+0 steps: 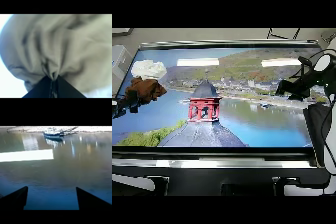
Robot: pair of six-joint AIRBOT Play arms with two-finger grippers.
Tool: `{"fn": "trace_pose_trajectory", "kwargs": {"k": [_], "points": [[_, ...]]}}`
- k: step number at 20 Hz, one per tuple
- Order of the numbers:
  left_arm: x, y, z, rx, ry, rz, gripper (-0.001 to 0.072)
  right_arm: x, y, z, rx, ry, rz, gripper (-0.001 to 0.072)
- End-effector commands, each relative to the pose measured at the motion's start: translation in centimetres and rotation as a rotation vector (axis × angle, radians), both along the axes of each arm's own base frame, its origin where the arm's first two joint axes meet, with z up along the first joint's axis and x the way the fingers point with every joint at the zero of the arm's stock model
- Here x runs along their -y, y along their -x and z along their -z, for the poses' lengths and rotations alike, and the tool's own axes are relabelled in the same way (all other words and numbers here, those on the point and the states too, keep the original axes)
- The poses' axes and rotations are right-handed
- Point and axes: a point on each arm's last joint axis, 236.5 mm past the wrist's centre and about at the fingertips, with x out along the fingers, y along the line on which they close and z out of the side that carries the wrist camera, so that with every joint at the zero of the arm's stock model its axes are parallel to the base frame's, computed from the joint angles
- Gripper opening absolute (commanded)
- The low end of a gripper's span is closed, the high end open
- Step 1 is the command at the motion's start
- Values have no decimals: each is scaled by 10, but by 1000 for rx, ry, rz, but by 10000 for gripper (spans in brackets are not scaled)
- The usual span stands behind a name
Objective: Fold the clothes and pants, and hang the long-sleeved shirts on hangers.
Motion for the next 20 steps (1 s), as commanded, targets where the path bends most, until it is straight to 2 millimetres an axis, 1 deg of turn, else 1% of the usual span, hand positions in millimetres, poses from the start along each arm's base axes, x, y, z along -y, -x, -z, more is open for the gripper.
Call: {"fn": "trace_pose_trajectory", "kwargs": {"k": [1, 2, 3, 4, 5, 6, 7, 8, 9, 10, 11, 12, 14, 15, 16, 17, 18, 19, 20], "points": [[26, -12, -80, 121, -208, 171, 23, -5, 8, 0, -36, -21, 1, 660], [42, -12, -127, 189, -305, 242, 22, -14, 12, -2, -40, -52, -42, 551], [63, -8, -176, 265, -399, 303, 23, -21, 14, -4, -46, -82, -56, 544], [88, 0, -228, 354, -477, 345, 23, -30, 18, -9, -49, -118, -65, 551], [121, 14, -283, 458, -540, 388, 23, -37, 18, -17, -33, -146, -71, 563], [155, 32, -329, 556, -594, 434, 23, -43, 19, -28, -6, -169, -78, 566], [195, 56, -372, 659, -639, 492, 23, -48, 21, -40, 26, -184, -98, 567], [232, 80, -403, 747, -651, 546, 23, -51, 24, -54, 61, -190, -112, 568], [270, 106, -426, 830, -639, 608, 23, -51, 28, -68, 103, -181, -127, 568], [303, 128, -440, 895, -619, 668, 23, -52, 31, -83, 147, -171, -140, 568], [336, 148, -447, 948, -586, 739, 23, -51, 34, -98, 199, -156, -150, 568], [369, 164, -447, 981, -546, 819, 23, -49, 36, -115, 264, -136, -157, 568], [426, 188, -435, 1011, -468, 960, 23, -44, 37, -147, 387, -94, -138, 569], [449, 195, -425, 1012, -436, 1010, 23, -40, 40, -163, 444, -70, -129, 568], [470, 199, -408, 995, -429, 1065, 23, -35, 43, -175, 484, -44, -121, 568], [484, 199, -386, 957, -451, 1117, 23, -29, 49, -183, 508, -11, -113, 567], [494, 194, -355, 883, -426, 1156, 23, -23, 54, -187, 514, 22, -107, 567], [499, 187, -321, 779, -364, 1174, 23, -14, 61, -186, 498, 61, -101, 567], [500, 179, -278, 646, -298, 1183, 23, -8, 67, -180, 465, 88, -96, 567]]}}
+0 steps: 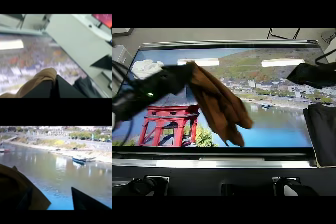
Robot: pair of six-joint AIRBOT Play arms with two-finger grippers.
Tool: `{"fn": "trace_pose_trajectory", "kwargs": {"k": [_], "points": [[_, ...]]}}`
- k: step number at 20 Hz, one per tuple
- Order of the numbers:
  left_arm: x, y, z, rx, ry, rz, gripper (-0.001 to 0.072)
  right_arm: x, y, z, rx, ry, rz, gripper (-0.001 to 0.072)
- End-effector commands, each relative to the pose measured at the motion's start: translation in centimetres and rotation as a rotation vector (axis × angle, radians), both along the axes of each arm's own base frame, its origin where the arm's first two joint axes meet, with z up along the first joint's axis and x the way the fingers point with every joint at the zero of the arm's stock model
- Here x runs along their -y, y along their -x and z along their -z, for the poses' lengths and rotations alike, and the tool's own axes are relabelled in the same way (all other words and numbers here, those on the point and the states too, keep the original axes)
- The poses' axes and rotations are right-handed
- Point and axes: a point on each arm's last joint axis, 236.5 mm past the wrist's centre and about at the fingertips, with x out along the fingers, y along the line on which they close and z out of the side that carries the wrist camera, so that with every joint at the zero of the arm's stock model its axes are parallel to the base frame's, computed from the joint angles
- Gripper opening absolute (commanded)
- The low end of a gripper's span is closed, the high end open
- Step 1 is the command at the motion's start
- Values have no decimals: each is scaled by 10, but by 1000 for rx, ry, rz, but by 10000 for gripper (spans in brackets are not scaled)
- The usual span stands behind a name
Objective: Fold the clothes and pants, and hang the long-sleeved shirts on hangers.
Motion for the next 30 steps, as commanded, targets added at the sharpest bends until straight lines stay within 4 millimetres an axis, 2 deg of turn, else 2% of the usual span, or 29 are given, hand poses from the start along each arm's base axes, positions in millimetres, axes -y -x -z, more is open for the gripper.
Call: {"fn": "trace_pose_trajectory", "kwargs": {"k": [1, 3, 4, 5, 6, 9, 11, 13, 14, 15, 17, 19, 21, 25, 28, 30], "points": [[27, -2, 119, -348, -61, 34, 23, 22, 22, -1, -33, 100, 40, 567], [21, -4, 208, -619, -101, -2, 24, 20, 31, 20, -132, 95, 19, 569], [17, 2, 243, -757, -124, -1, 37, 19, 33, 33, -187, 91, 11, 572], [14, 10, 260, -855, -138, 23, 282, 19, 33, 47, -239, 88, 5, 619], [6, 10, 265, -909, -148, 35, 720, 20, 30, 63, -291, 84, 0, 674], [-44, -9, 239, -876, -177, 50, 707, 19, 24, 116, -441, 65, -9, 686], [-83, -7, 231, -953, -165, 46, 706, 17, 30, 153, -562, 48, -25, 685], [-104, 13, 244, -1030, -204, 86, 706, 16, 44, 192, -671, 48, -64, 684], [-110, 26, 258, -1073, -237, 96, 705, 16, 52, 210, -723, 43, -71, 684], [-110, 35, 274, -1109, -246, 96, 705, 15, 58, 227, -760, 36, -68, 685], [-96, 48, 309, -1147, -228, 66, 704, 13, 70, 253, -820, 25, -61, 685], [-75, 54, 338, -1136, -212, 27, 703, 13, 77, 267, -843, 21, -55, 685], [-53, 56, 357, -1118, -190, -2, 703, 13, 76, 275, -835, 21, -47, 685], [-17, 56, 381, -1119, -177, 20, 703, 11, 73, 284, -825, 10, -39, 706], [-1, 48, 385, -1124, -119, 27, 696, 5, 75, 291, -856, -19, -43, 707], [-1, 46, 389, -1124, -120, 15, 573, 3, 76, 301, -874, -31, -33, 708]]}}
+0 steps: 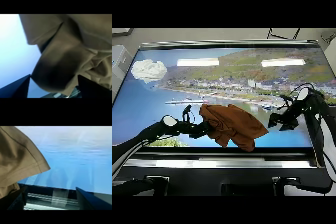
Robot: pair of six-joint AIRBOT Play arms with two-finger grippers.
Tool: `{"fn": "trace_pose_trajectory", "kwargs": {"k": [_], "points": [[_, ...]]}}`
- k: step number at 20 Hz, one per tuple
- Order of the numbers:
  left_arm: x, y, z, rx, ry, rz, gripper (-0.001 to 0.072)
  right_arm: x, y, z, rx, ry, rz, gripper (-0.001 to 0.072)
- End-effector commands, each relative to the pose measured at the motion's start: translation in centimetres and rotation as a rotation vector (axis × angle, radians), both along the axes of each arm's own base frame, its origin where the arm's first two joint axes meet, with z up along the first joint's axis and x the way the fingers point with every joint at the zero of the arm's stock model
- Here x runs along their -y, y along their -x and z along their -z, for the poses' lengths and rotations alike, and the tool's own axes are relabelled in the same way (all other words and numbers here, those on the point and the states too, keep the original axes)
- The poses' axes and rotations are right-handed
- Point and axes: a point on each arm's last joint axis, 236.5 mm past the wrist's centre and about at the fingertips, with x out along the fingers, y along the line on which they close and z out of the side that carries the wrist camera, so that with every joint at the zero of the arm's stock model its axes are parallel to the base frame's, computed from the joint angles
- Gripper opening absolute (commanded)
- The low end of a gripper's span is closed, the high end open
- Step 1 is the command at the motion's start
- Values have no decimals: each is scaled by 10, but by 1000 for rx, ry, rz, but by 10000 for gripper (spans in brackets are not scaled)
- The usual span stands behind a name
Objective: Fold the clothes and pants, and hang the long-sleeved shirts on hangers.
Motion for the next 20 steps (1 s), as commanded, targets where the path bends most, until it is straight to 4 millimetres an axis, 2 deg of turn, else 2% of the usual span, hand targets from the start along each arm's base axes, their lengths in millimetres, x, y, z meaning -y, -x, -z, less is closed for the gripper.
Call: {"fn": "trace_pose_trajectory", "kwargs": {"k": [1, 2, 3, 4, 5, 7, 10, 12, 13, 15, 16, 18, 19, 20], "points": [[7, -8, 9, 12, 4, -34, 572, -7, -1, 17, -25, -28, 24, 708], [6, -8, 10, 10, 4, -36, 570, -13, -2, 22, -38, -52, 36, 708], [6, -8, 10, 8, 4, -36, 409, -22, -2, 24, -53, -90, 52, 708], [6, -8, 10, 9, 4, -35, 131, -32, -4, 26, -68, -136, 73, 708], [6, -7, 9, 13, 5, -23, 25, -42, -5, 27, -79, -179, 92, 707], [8, -4, 7, 32, 8, 16, 24, -59, -9, 27, -94, -250, 127, 705], [9, 5, 4, 38, 6, 72, 24, -70, -9, 35, -113, -270, 127, 701], [6, 8, 2, 57, -13, 104, 23, -79, -10, 40, -115, -257, 123, 606], [5, 8, 0, 70, -19, 112, 23, -85, -13, 42, -99, -250, 120, 497], [2, 4, -9, 93, -14, 110, 23, -88, -17, 41, -76, -244, 117, 41], [-3, 0, -16, 118, -20, 108, 22, -88, -20, 35, -61, -246, 112, 32], [-26, -18, -42, 230, -78, 120, 20, -83, -42, 3, 66, -235, 45, 32], [-42, -31, -63, 284, -116, 108, 21, -77, -64, -25, 179, -210, 18, 32], [-62, -46, -95, 364, -162, 94, 21, -70, -90, -62, 321, -180, 4, 32]]}}
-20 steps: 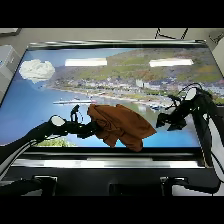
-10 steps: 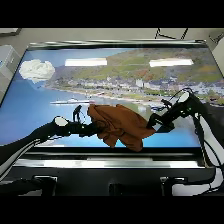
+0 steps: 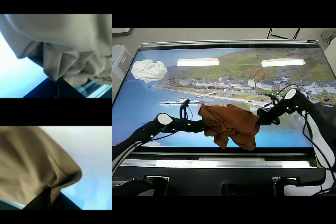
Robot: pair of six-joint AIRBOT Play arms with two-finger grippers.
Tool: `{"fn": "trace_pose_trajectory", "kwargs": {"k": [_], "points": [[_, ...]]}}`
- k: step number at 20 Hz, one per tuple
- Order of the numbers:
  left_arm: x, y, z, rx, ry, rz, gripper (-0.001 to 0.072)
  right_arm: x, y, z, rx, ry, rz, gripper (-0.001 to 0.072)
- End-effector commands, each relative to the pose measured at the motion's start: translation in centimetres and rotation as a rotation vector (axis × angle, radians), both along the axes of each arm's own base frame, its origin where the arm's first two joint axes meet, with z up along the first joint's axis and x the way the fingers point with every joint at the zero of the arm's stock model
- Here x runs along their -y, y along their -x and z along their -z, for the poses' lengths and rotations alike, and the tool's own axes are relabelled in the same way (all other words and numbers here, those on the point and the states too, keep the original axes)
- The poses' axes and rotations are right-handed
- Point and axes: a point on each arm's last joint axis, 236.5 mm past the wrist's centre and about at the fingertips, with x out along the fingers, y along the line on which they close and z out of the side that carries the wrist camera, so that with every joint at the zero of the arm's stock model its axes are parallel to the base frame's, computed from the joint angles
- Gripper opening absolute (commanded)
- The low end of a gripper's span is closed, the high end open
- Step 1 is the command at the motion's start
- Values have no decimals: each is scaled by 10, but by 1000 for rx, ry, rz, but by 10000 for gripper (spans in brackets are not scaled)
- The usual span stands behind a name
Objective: Fold the clothes and pants, and hang the long-sleeved shirts on hangers.
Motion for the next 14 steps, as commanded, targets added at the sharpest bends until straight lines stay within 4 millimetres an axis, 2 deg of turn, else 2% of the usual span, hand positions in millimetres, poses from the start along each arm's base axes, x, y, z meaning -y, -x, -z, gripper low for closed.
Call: {"fn": "trace_pose_trajectory", "kwargs": {"k": [1, 2, 3, 4, 5, 6, 7, 8, 9, 10, 12, 14], "points": [[-59, -38, -85, 250, -137, -25, 21, 16, -72, -113, 423, 88, -6, 33], [-79, -51, -142, 396, -170, -47, 21, 23, -96, -175, 621, 119, 19, 33], [-99, -59, -213, 571, -188, -98, 21, 31, -113, -253, 854, 154, 59, 34], [-117, -56, -285, 746, -191, -162, 21, 41, -117, -330, 1073, 187, 105, 34], [-134, -42, -358, 925, -182, -236, 21, 52, -104, -408, 1287, 228, 152, 34], [-152, -16, -429, 1107, -168, -320, 22, 62, -83, -468, 1449, 267, 197, 34], [-166, 13, -481, 1242, -143, -398, 22, 71, -54, -517, 1571, 280, 257, 34], [-177, 47, -522, 1348, -97, -478, 22, 74, -27, -545, 1636, 259, 311, 34], [-183, 78, -552, 1423, -31, -543, 22, 73, 0, -564, 1677, 225, 345, 35], [-183, 105, -573, 1477, 54, -576, 22, 66, 23, -580, 1711, 162, 362, 35], [-178, 151, -606, 1574, 225, -597, 22, 48, 63, -619, 1824, 13, 377, 35], [-180, 170, -625, 1624, 324, -625, 22, 45, 91, -653, 1936, -92, 420, 35]]}}
